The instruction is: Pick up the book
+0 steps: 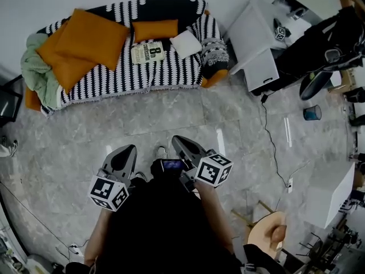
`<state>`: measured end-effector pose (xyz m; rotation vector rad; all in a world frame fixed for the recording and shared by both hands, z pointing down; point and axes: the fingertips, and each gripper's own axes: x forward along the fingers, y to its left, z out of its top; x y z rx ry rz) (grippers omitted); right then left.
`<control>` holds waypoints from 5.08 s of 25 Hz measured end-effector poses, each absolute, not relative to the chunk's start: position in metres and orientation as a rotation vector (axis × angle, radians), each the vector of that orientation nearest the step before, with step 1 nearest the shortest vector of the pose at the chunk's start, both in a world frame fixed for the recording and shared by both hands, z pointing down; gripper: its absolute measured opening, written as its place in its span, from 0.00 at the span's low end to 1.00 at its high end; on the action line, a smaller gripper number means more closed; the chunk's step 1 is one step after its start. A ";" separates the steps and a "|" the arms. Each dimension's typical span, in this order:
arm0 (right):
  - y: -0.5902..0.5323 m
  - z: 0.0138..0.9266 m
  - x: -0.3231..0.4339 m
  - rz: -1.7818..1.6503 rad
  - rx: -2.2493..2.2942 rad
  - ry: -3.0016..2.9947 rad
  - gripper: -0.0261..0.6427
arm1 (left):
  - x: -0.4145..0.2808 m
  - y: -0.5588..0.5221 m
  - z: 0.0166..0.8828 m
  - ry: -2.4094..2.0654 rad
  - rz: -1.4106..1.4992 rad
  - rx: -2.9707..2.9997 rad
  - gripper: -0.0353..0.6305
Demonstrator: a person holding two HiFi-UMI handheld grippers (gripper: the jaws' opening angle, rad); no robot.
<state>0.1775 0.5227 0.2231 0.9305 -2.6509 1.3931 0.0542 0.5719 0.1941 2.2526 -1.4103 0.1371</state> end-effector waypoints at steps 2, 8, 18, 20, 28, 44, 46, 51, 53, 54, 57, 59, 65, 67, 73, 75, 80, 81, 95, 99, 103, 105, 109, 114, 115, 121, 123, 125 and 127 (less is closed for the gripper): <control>0.512 0.226 0.186 1.402 0.913 -2.643 0.06 | 0.062 0.558 0.194 -1.422 0.141 2.249 0.07; 0.489 0.236 0.198 1.453 0.872 -2.618 0.06 | 0.068 0.530 0.195 -1.483 0.189 2.229 0.07; 0.466 0.249 0.188 1.496 0.848 -2.577 0.06 | 0.040 0.505 0.204 -1.530 0.193 2.162 0.07; 0.458 0.251 0.186 1.502 0.863 -2.571 0.06 | 0.036 0.495 0.206 -1.528 0.194 2.166 0.07; 0.402 0.244 0.163 1.504 0.949 -2.580 0.06 | 0.007 0.430 0.203 -1.494 0.198 2.225 0.07; 0.286 0.224 0.063 1.466 1.066 -2.566 0.06 | -0.106 0.313 0.198 -1.470 0.165 2.260 0.07; 0.276 0.226 0.053 1.485 1.080 -2.558 0.06 | -0.116 0.304 0.199 -1.457 0.161 2.262 0.07; 0.260 0.225 0.030 1.486 1.109 -2.542 0.06 | -0.139 0.282 0.202 -1.416 0.169 2.284 0.07; 0.258 0.227 0.024 1.484 1.099 -2.532 0.06 | -0.145 0.273 0.203 -1.411 0.171 2.289 0.07; 0.258 0.228 0.023 1.485 1.096 -2.524 0.06 | -0.147 0.270 0.203 -1.410 0.166 2.287 0.07; 0.254 0.230 0.023 1.489 1.115 -2.502 0.06 | -0.152 0.260 0.206 -1.402 0.157 2.279 0.07; 0.249 0.230 0.025 1.488 1.130 -2.498 0.06 | -0.150 0.255 0.209 -1.386 0.156 2.278 0.07; 0.231 0.235 0.030 1.498 1.132 -2.479 0.06 | -0.140 0.243 0.213 -1.364 0.160 2.270 0.07; 0.222 0.235 0.029 1.491 1.122 -2.481 0.06 | -0.139 0.237 0.213 -1.368 0.155 2.262 0.07; 0.187 0.232 0.032 1.494 1.083 -2.515 0.06 | -0.128 0.213 0.210 -1.369 0.181 2.266 0.07; 0.175 0.232 0.035 1.498 1.068 -2.523 0.06 | -0.123 0.203 0.209 -1.374 0.181 2.262 0.07; 0.150 0.232 0.046 1.518 1.002 -2.533 0.06 | -0.102 0.180 0.206 -1.372 0.196 2.255 0.07; 0.146 0.234 0.048 1.524 0.987 -2.536 0.06 | -0.098 0.176 0.206 -1.373 0.198 2.253 0.07; 0.081 0.279 0.090 1.580 0.873 -2.476 0.07 | -0.045 0.132 0.214 -1.442 0.238 2.167 0.07; 0.067 0.298 0.099 1.640 0.824 -2.453 0.17 | -0.038 0.128 0.218 -1.469 0.253 2.124 0.08; 0.053 0.311 0.105 1.755 0.835 -2.447 0.22 | -0.030 0.123 0.223 -1.456 0.271 2.108 0.07; 0.047 0.317 0.102 1.815 0.838 -2.443 0.27 | -0.030 0.118 0.226 -1.449 0.277 2.102 0.08; 0.039 0.334 0.084 1.914 0.826 -2.433 0.36 | -0.040 0.106 0.233 -1.444 0.266 2.082 0.07; 0.028 0.363 0.068 2.011 0.861 -2.377 0.39 | -0.056 0.088 0.260 -1.388 0.310 2.071 0.07; 0.027 0.369 0.064 2.025 0.868 -2.366 0.39 | -0.060 0.084 0.265 -1.380 0.320 2.076 0.07; 0.025 0.419 0.038 2.118 0.904 -2.298 0.42 | -0.083 0.068 0.290 -1.346 0.332 2.044 0.08; 0.023 0.441 0.032 2.172 0.927 -2.261 0.43 | -0.084 0.061 0.300 -1.320 0.336 2.056 0.07; 0.021 0.464 0.028 2.231 0.956 -2.224 0.45 | -0.082 0.056 0.311 -1.295 0.333 2.064 0.07; 0.018 0.485 0.023 2.254 0.986 -2.213 0.46 | -0.081 0.052 0.324 -1.275 0.329 2.060 0.07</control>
